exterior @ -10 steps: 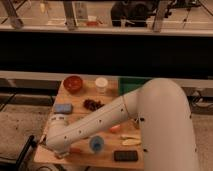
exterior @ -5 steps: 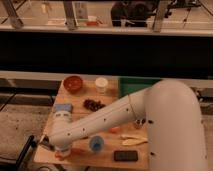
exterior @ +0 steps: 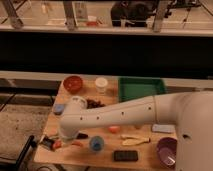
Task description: Place pepper in paper cup
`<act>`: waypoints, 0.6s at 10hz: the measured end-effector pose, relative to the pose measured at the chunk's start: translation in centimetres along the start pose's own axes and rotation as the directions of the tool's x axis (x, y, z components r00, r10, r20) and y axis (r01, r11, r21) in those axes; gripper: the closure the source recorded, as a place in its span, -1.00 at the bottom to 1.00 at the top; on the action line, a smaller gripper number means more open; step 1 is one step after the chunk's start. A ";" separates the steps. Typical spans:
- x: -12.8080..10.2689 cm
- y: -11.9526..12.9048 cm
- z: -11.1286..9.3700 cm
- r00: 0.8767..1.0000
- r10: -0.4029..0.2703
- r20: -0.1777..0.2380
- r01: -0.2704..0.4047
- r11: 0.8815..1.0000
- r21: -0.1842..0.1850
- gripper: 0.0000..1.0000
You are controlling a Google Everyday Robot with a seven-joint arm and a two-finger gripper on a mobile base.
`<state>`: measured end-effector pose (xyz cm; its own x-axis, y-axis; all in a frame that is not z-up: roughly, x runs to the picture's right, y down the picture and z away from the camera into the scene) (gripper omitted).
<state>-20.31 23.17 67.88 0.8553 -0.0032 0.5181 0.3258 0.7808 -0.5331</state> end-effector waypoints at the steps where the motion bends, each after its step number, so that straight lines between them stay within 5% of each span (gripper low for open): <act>1: -0.3 -0.7 -1.7 0.997 0.003 0.076 -0.003 1.000 -0.001 0.66; 4: -0.3 -3.3 -5.4 0.969 0.009 0.246 -0.013 1.000 0.014 0.66; 6: 1.0 -5.5 -6.5 0.958 0.012 0.285 -0.024 0.999 0.039 0.75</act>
<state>-18.59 14.76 67.01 0.7090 0.1846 0.6806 0.2888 0.8045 -0.5191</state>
